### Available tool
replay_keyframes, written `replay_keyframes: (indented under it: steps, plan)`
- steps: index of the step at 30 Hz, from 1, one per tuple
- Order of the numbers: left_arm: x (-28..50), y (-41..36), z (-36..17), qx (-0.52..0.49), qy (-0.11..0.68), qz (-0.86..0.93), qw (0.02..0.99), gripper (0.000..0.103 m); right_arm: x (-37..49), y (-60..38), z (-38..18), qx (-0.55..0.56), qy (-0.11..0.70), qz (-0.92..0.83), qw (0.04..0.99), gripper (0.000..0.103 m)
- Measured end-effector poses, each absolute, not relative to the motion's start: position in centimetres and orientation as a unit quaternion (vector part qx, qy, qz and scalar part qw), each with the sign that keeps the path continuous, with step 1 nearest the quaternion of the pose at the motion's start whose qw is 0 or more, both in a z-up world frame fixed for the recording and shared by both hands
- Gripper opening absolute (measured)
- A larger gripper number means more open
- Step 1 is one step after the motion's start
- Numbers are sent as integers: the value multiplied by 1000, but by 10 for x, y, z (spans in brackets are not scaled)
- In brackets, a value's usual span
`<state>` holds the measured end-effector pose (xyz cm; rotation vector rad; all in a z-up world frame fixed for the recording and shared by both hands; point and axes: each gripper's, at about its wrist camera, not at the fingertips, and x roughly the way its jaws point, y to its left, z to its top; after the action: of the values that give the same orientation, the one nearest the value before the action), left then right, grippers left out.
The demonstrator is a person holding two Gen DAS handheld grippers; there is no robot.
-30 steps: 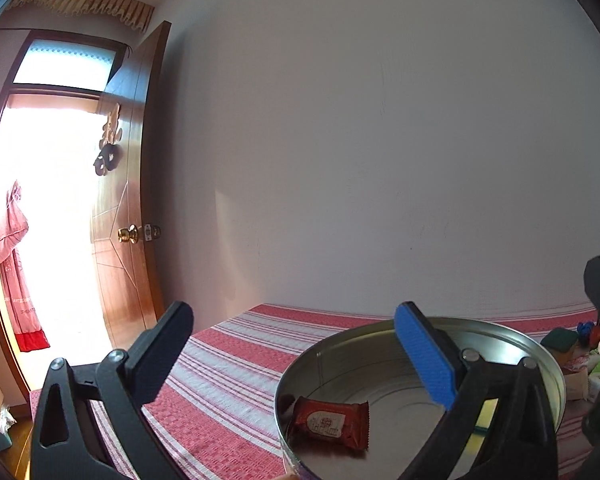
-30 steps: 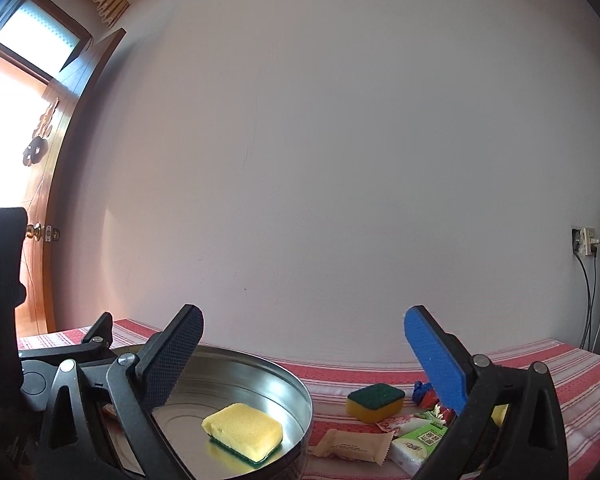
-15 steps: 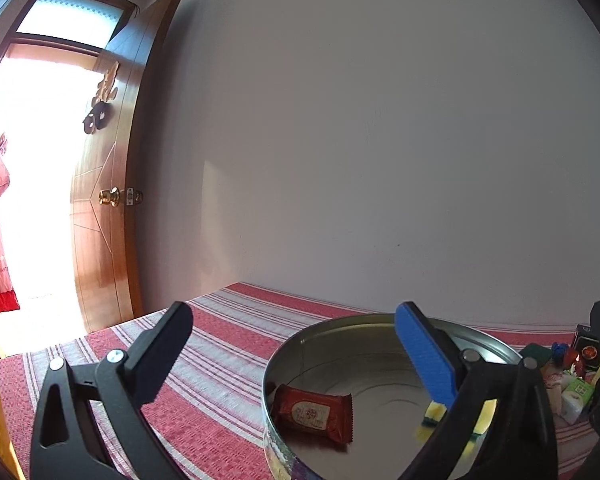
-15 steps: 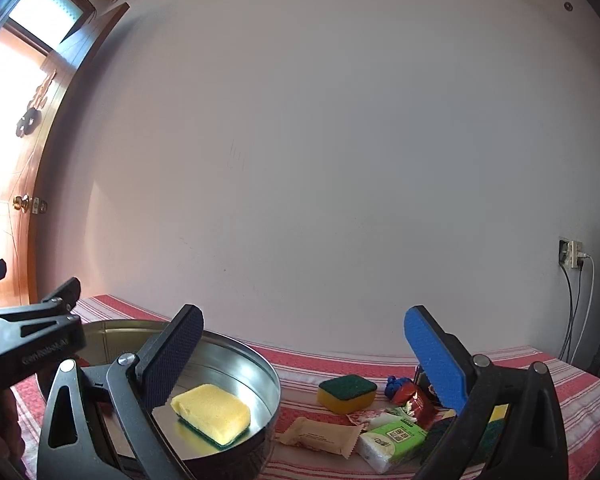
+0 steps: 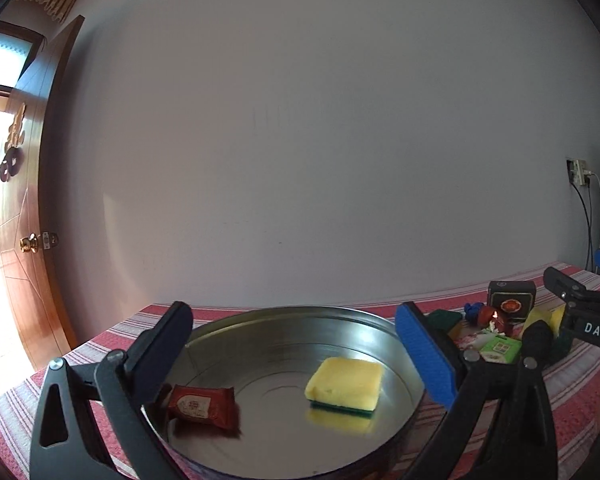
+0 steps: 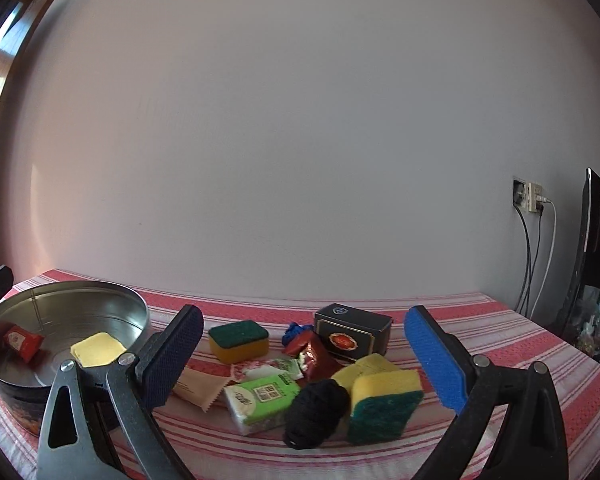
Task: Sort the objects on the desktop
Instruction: 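Withdraw both tools from the tin back toward the pile, then grasp the yellow-green sponge with the right tool while the left tool grasps the black yarn ball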
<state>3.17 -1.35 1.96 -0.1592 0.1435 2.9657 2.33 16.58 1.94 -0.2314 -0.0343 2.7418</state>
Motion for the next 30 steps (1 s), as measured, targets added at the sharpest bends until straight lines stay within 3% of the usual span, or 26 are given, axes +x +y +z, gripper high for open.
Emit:
replay_keyframes:
  steps: [8, 15, 20, 22, 25, 28, 30]
  plan:
    - [35, 65, 38, -108, 43, 971, 211, 103, 26, 229, 11, -145, 38, 965, 215, 102]
    - [0, 140, 46, -169, 68, 959, 218, 102, 16, 268, -2, -199, 102, 957, 182, 102]
    - [-14, 142, 34, -178, 50, 955, 232, 102, 3, 274, -10, -238, 118, 950, 161, 102]
    - [-17, 144, 24, -197, 60, 951, 231, 102, -4, 274, -13, -257, 116, 947, 154, 98]
    - [-17, 145, 19, -200, 78, 950, 226, 102, -19, 278, -22, -300, 125, 936, 139, 72]
    - [-19, 142, 19, -207, 79, 949, 227, 102, -19, 288, -28, -306, 164, 931, 114, 64]
    - [-22, 140, 18, -218, 73, 944, 236, 102, -14, 289, -28, -296, 173, 934, 103, 53]
